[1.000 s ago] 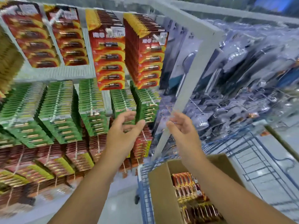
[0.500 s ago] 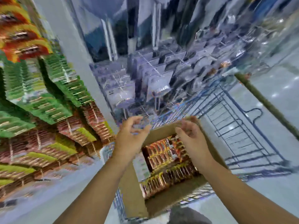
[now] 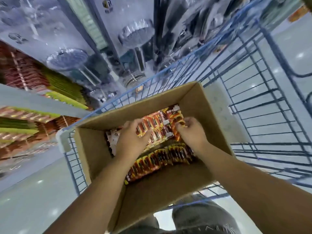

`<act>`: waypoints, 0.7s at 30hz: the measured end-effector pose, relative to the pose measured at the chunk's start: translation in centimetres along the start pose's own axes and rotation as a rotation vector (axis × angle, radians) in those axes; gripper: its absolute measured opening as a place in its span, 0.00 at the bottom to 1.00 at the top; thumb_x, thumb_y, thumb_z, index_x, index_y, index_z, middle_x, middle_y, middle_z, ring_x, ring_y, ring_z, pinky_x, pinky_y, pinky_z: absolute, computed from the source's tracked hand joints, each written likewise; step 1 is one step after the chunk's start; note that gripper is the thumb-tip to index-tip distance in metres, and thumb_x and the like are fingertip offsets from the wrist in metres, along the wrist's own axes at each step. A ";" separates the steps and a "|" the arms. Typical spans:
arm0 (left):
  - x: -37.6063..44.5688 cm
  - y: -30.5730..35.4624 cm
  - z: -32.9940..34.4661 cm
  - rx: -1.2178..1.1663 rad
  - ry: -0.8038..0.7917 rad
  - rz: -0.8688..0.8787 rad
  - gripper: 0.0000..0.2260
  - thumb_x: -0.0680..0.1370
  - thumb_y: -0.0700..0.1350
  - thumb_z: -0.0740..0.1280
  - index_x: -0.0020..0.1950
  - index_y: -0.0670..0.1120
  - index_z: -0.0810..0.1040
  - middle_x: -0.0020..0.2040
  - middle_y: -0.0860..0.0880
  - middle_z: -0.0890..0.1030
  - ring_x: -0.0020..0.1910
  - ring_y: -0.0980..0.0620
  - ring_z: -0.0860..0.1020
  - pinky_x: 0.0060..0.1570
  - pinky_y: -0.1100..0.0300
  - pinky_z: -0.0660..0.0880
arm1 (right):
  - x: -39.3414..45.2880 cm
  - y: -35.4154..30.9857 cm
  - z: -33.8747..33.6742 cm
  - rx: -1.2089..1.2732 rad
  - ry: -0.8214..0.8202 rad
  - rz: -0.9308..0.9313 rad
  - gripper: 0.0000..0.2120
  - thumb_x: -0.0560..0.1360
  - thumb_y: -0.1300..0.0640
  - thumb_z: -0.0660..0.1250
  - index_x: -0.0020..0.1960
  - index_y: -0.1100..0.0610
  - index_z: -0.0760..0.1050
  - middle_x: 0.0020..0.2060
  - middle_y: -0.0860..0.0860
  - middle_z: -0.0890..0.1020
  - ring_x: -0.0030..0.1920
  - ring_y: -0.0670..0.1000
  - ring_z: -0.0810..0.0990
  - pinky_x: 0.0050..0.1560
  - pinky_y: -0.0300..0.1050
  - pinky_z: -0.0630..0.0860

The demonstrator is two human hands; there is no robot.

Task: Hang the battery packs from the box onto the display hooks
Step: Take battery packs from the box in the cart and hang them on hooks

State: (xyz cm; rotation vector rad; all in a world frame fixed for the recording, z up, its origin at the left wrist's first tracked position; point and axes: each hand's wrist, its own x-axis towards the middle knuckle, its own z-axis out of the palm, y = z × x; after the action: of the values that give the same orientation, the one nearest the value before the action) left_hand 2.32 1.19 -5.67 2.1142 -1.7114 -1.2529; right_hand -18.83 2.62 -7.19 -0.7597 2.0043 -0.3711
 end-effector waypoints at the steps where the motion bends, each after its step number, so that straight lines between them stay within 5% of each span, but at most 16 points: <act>1: 0.9 -0.5 1.0 0.046 -0.013 -0.013 0.19 0.79 0.60 0.71 0.69 0.58 0.75 0.66 0.53 0.73 0.65 0.50 0.76 0.60 0.50 0.77 | 1.0 0.4 0.6 -0.021 -0.004 0.034 0.24 0.79 0.43 0.70 0.71 0.53 0.73 0.64 0.52 0.80 0.64 0.54 0.79 0.67 0.53 0.77; 7: 5.8 -2.3 5.7 0.278 -0.049 -0.041 0.23 0.80 0.61 0.69 0.73 0.57 0.72 0.73 0.48 0.73 0.69 0.44 0.75 0.62 0.48 0.77 | 5.1 2.6 4.0 -0.136 -0.043 0.127 0.22 0.84 0.48 0.65 0.73 0.58 0.70 0.66 0.56 0.78 0.67 0.59 0.77 0.64 0.49 0.72; 12: 8.9 -4.4 9.1 0.454 -0.043 0.142 0.26 0.80 0.56 0.70 0.77 0.50 0.71 0.74 0.45 0.71 0.72 0.41 0.70 0.67 0.46 0.73 | 8.1 4.9 6.7 -0.289 0.004 0.129 0.24 0.86 0.49 0.59 0.77 0.61 0.66 0.71 0.63 0.72 0.71 0.63 0.72 0.72 0.55 0.69; 18: 9.6 -7.3 12.0 0.517 0.044 0.176 0.33 0.78 0.53 0.73 0.79 0.43 0.67 0.76 0.41 0.69 0.75 0.38 0.66 0.74 0.43 0.66 | 10.3 5.8 9.2 -0.349 0.075 0.111 0.28 0.83 0.58 0.64 0.78 0.67 0.61 0.76 0.67 0.65 0.76 0.67 0.65 0.74 0.57 0.63; 21: 10.1 -7.9 12.3 0.546 0.033 0.146 0.36 0.78 0.54 0.74 0.81 0.44 0.64 0.77 0.41 0.67 0.76 0.38 0.64 0.76 0.42 0.64 | 10.7 5.9 10.1 -0.463 0.084 0.126 0.29 0.85 0.52 0.62 0.78 0.68 0.57 0.74 0.67 0.65 0.71 0.66 0.69 0.71 0.55 0.67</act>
State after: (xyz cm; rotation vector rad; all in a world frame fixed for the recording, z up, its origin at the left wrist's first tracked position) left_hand -0.07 -0.21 -23.23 2.1912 -2.3486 -0.7628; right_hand -16.38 0.65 -22.76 -0.9025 2.2345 0.1458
